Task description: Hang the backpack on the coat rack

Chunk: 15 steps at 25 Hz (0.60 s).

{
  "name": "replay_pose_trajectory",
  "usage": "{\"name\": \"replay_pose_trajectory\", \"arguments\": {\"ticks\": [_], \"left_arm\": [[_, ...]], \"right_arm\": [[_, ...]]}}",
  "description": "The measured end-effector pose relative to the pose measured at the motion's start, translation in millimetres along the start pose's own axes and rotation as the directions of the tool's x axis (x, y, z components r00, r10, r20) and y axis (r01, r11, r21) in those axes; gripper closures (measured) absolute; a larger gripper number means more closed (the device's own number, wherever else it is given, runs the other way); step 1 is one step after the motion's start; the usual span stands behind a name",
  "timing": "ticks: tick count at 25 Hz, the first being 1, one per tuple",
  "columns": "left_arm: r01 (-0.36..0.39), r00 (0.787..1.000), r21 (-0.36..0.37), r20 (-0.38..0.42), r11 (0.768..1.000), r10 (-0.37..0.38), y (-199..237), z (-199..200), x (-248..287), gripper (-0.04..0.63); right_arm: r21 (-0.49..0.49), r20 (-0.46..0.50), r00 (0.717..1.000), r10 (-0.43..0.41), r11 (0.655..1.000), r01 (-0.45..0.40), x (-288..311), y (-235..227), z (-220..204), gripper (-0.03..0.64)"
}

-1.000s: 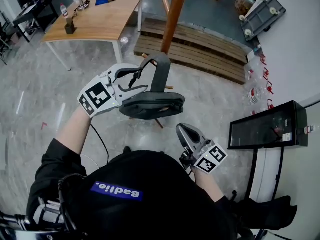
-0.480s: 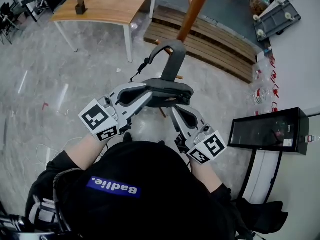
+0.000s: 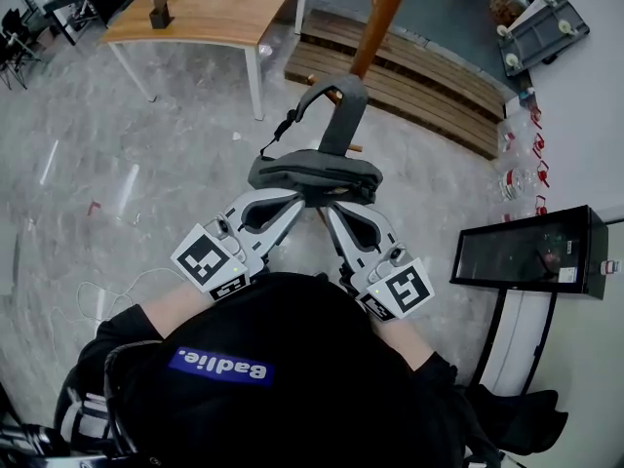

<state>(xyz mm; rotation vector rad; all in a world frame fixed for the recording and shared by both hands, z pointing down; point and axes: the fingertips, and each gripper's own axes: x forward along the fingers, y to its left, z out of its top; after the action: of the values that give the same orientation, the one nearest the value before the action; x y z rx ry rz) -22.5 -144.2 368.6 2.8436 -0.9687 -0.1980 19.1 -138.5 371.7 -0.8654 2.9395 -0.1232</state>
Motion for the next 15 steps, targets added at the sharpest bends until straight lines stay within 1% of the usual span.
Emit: {"name": "replay_pose_trajectory", "arguments": {"ticks": [4, 10, 15], "left_arm": [[0.015, 1.0, 0.037, -0.018, 0.999, -0.014, -8, -3, 1, 0.586], [0.038, 0.999, 0.039, -0.018, 0.998, -0.038, -17, 4, 7, 0.586], [0.045, 0.999, 0.056, -0.023, 0.997, -0.044, -18, 4, 9, 0.586]], "right_arm": [[0.001, -0.015, 1.0, -0.01, 1.0, 0.01, -3, 3, -9, 0.611], [-0.003, -0.008, 1.0, -0.01, 1.0, 0.01, -4, 3, -6, 0.611], [-0.001, -0.003, 1.0, -0.013, 1.0, 0.013, -5, 2, -5, 0.611]]}}
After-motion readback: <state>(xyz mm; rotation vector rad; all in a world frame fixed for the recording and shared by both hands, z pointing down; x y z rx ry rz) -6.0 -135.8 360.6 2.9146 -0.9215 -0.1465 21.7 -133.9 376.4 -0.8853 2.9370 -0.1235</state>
